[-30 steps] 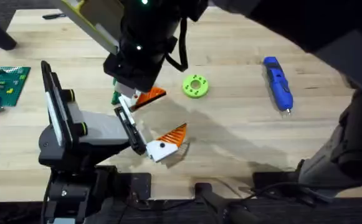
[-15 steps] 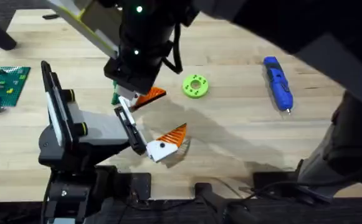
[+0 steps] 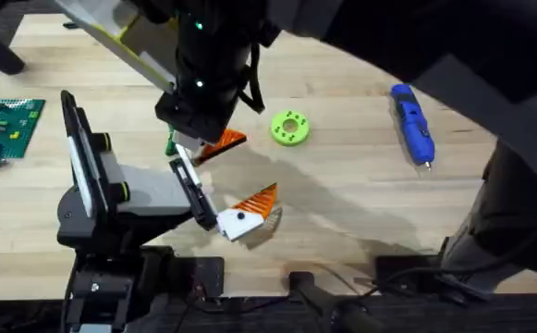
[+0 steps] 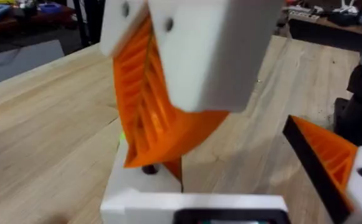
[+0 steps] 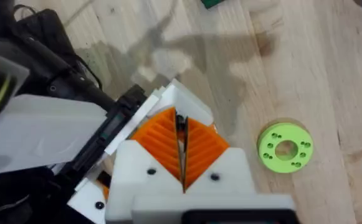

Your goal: Pick up the gripper from the table and insert it into the empty holder that is missing its gripper. Then pick up a screw, insert it into the mounting hole, and use the screwdriver to tighten it. Finally, clean up the table by picking up the vegetable and placing it into the bucket.

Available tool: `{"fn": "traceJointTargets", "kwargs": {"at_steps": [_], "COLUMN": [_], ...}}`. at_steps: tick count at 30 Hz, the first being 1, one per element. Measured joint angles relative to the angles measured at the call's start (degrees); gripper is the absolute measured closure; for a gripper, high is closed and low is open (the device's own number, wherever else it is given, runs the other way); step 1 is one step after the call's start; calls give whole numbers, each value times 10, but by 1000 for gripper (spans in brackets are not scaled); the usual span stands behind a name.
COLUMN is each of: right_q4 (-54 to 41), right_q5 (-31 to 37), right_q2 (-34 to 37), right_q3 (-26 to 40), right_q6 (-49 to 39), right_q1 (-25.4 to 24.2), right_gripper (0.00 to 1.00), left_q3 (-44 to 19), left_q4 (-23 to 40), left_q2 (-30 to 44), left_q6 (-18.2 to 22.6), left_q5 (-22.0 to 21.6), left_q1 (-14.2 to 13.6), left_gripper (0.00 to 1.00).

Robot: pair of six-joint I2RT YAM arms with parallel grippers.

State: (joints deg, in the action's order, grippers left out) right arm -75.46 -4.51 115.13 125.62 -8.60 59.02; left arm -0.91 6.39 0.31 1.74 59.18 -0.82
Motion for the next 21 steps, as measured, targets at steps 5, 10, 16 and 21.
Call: {"fn": "traceJointTargets", "kwargs": {"at_steps": [5, 10, 16, 21], "right_q4": [0, 0, 0, 0], "right_q5": [0, 0, 0, 0], "right_q2": [0, 0, 0, 0], "right_q3": [0, 0, 0, 0], "right_q6": [0, 0, 0, 0], "right_q1": [0, 0, 0, 0], "right_gripper": [928, 784, 688, 572], "left_q3": [0, 0, 0, 0], "left_q4": [0, 0, 0, 0], "left_q2": [0, 0, 0, 0], "left_q6": [0, 0, 0, 0], "left_q5": [0, 0, 0, 0], "left_q1": [0, 0, 0, 0], "left_gripper": [15, 15, 15, 15]}}
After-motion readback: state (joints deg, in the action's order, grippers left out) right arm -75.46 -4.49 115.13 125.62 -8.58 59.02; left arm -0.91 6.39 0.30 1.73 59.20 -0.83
